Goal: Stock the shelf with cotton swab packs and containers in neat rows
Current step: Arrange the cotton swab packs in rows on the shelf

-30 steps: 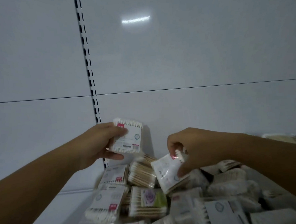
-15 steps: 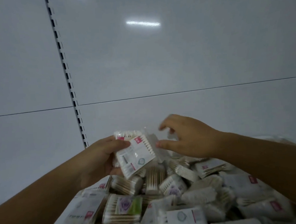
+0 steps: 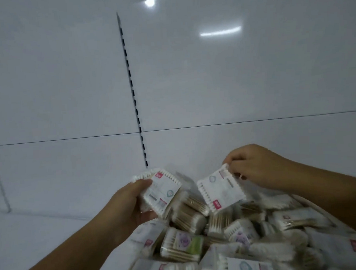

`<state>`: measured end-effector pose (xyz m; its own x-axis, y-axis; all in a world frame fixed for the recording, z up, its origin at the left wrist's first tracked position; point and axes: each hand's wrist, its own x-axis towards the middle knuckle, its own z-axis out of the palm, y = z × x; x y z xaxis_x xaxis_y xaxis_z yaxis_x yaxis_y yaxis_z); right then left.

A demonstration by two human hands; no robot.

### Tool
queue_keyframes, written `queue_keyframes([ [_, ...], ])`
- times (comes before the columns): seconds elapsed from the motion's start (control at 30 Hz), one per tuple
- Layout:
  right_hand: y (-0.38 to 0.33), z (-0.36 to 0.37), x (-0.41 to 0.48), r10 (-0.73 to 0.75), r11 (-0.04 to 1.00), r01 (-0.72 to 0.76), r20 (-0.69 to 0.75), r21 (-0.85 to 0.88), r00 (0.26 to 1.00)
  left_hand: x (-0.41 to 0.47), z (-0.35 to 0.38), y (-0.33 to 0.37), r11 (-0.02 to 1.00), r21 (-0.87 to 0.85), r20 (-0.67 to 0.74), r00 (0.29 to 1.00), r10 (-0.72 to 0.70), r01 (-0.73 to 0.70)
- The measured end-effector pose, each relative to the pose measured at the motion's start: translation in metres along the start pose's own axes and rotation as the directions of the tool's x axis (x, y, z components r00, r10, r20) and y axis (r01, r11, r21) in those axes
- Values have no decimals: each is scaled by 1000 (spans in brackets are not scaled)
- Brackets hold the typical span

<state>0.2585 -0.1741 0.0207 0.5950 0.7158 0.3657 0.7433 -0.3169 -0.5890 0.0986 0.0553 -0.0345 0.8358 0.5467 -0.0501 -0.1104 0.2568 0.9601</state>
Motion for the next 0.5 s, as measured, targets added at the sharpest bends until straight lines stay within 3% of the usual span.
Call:
queue_keyframes([
  [0.1,-33,23,10,-17,974,16,1,227,1000,-15,-20,-1,996,-81,-24,999,33,-35],
  [0.33,-145,133,32,-207,929,171,79,328,975,-64,-132,18,973,-179,-73,988,135,-146],
  [0.5,-242,242,66,-246,917,151,223,370,943,-100,-263,48,960,-183,-183,967,178,-211],
])
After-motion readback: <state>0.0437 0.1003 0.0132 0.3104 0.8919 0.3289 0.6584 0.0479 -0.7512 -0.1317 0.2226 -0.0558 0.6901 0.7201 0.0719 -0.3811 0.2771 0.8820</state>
